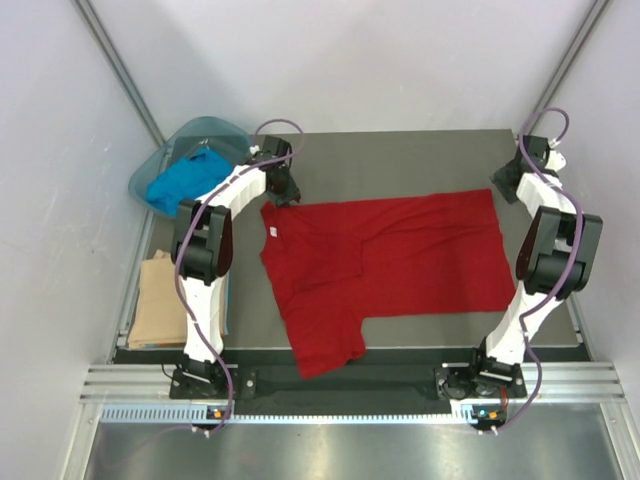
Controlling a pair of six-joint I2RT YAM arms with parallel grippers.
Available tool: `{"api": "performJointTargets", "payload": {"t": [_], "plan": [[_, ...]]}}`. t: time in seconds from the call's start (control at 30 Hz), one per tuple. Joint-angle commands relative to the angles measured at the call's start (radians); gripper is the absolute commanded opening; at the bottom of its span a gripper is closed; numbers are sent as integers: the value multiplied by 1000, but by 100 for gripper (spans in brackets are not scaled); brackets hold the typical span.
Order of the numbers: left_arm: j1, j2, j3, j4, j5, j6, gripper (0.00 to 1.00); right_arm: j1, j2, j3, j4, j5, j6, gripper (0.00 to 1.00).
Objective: Fold and stack the t-shirts
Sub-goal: Fold the tshirt
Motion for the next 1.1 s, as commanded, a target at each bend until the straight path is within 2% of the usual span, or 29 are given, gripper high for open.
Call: {"api": "performJointTargets", "payload": {"t": [0.0,0.13,0.23,0.43,0.67,0.8,1.0,1.03,1.07], "plan": [[-13,-6,-22,97,64,57,36,4,64,66,38,-85,-33,47],[-14,24,-41,127,-5,74,37,9,150,167,-23,-89,-1,47],[-14,66,-22,96,-34,69,37,12,189,202,-66,-81,64,46],[-11,106,-24,36,-183,41,36,23,247,244,-72,-56,174,46],[1,126,-19,42,-199,37,36,20,294,304,-141,56,207,45],[1,139,-6,41,-206,32,36,13,325,331,-175,57,211,37],[1,155,8,44,-214,25,36,10,354,359,-166,48,190,10],[1,155,10,44,-215,23,36,7,357,359,-165,51,188,0],[1,155,11,47,-218,20,36,4,356,359,-160,56,188,0]]}}
